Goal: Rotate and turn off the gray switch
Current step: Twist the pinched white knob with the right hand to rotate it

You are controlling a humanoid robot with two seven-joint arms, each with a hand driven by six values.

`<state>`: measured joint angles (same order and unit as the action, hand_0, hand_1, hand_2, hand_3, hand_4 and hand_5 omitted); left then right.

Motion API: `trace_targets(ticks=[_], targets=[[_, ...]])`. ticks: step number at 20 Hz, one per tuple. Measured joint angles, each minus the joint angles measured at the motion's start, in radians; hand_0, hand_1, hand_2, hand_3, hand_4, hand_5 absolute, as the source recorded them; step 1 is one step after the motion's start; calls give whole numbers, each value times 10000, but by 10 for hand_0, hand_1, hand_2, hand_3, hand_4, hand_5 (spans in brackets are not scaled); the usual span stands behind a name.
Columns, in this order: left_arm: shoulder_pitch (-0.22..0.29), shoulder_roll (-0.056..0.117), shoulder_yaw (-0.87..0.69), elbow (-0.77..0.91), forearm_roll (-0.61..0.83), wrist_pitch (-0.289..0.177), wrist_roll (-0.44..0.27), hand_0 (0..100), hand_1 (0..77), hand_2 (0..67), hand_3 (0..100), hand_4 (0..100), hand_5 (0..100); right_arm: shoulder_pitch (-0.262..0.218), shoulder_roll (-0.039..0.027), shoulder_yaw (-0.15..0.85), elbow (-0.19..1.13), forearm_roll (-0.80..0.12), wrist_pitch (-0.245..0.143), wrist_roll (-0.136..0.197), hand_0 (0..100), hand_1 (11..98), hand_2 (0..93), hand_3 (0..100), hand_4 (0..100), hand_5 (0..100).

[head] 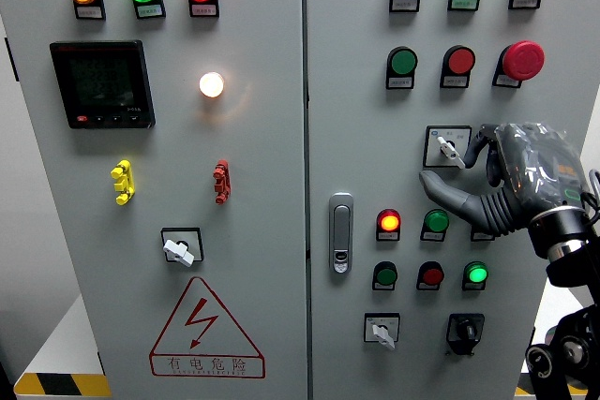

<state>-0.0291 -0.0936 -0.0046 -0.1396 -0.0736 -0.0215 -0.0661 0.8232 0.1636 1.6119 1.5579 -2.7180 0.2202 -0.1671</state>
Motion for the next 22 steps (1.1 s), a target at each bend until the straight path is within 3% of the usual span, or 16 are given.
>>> trace_targets(ticks=[12, 18, 22], targets=[[0, 0, 0, 0, 0, 0, -6, 0, 0, 131, 183, 96, 118, 280, 6, -43, -115, -137, -41, -55, 0, 320, 691, 1000, 892, 1000], [0, 0, 0, 0, 0, 0, 0, 0, 0, 131, 183, 96, 118, 279, 4, -196, -163, -141, -140, -207, 0, 346, 720, 1000, 894, 1000], [0, 0, 0, 0, 0, 0, 0, 0, 0, 131, 183, 96, 118, 316, 5, -209, -226, -141, -162, -222, 266, 333, 723, 1000, 895, 1000]])
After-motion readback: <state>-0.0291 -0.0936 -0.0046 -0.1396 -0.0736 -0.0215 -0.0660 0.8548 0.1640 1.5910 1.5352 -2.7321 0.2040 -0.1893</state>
